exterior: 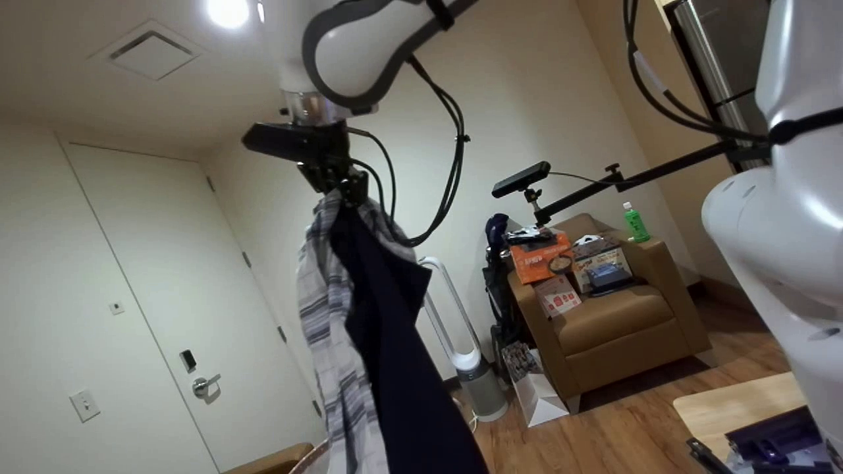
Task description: Put the clothes in the bag
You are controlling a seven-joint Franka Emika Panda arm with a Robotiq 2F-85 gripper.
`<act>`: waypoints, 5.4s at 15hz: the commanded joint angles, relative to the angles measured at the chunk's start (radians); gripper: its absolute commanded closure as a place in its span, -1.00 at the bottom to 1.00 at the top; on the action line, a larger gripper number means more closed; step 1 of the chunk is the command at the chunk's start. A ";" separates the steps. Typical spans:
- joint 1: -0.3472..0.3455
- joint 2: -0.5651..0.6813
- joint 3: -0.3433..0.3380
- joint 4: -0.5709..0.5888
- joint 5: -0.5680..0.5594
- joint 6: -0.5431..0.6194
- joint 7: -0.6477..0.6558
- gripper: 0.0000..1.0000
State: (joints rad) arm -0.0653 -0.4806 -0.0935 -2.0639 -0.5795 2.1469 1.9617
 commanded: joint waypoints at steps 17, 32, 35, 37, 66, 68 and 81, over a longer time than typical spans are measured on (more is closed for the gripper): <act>0.056 0.682 0.139 -0.135 0.088 0.506 0.061 0.88; 0.083 0.735 0.000 -0.177 0.756 0.616 -0.324 -0.39; 0.231 0.614 -0.164 -0.183 0.486 0.566 -0.199 -0.77; 0.267 0.532 -0.184 -0.167 0.314 0.535 -0.129 -0.96; 0.130 0.302 0.160 -0.520 0.378 0.269 -0.895 -1.00; 0.115 0.294 0.168 -0.580 0.343 0.294 -0.873 -1.00; -0.017 0.350 0.191 -0.666 0.154 0.579 -0.643 0.72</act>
State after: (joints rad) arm -0.0221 -0.1366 0.0636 -2.7139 -0.2899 2.6702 1.1714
